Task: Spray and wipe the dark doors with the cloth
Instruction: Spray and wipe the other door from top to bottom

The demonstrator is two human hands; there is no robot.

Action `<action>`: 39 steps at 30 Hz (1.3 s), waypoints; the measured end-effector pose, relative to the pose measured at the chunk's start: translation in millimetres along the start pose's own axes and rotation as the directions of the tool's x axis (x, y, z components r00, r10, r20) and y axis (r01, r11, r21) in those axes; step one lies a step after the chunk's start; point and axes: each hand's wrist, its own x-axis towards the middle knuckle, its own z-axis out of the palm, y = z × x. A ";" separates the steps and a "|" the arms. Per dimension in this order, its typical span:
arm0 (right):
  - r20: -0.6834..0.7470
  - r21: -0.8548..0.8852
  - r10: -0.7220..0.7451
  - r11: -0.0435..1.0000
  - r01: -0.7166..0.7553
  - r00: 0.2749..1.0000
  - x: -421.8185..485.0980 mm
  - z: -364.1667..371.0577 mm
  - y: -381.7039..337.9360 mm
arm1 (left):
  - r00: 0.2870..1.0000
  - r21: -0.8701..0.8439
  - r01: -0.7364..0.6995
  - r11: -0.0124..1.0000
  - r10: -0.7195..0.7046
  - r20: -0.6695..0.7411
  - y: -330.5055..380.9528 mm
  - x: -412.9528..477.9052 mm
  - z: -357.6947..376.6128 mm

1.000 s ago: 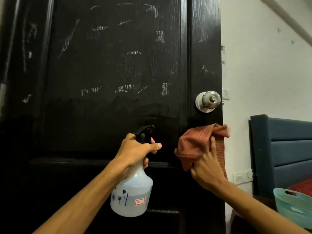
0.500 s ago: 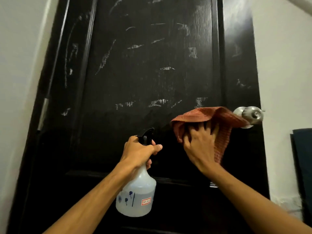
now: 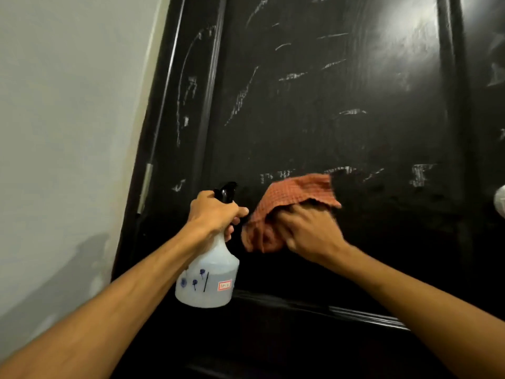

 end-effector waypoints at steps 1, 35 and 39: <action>-0.058 0.072 0.157 0.986 -0.153 0.986 13.9 -0.9 -1.0 | 1.000 0.015 0.005 1.000 -0.004 -0.010 -1.4 5.9 -8.3; 0.176 -0.005 -0.381 0.922 0.388 0.908 132.2 86.5 -162.8 | 0.909 0.078 0.020 0.997 0.014 -0.417 -88.4 31.1 -137.9; 0.122 -0.078 -0.307 0.945 0.318 0.944 92.8 56.8 -99.3 | 0.946 0.103 0.017 0.995 0.018 -0.323 -67.9 9.1 -104.0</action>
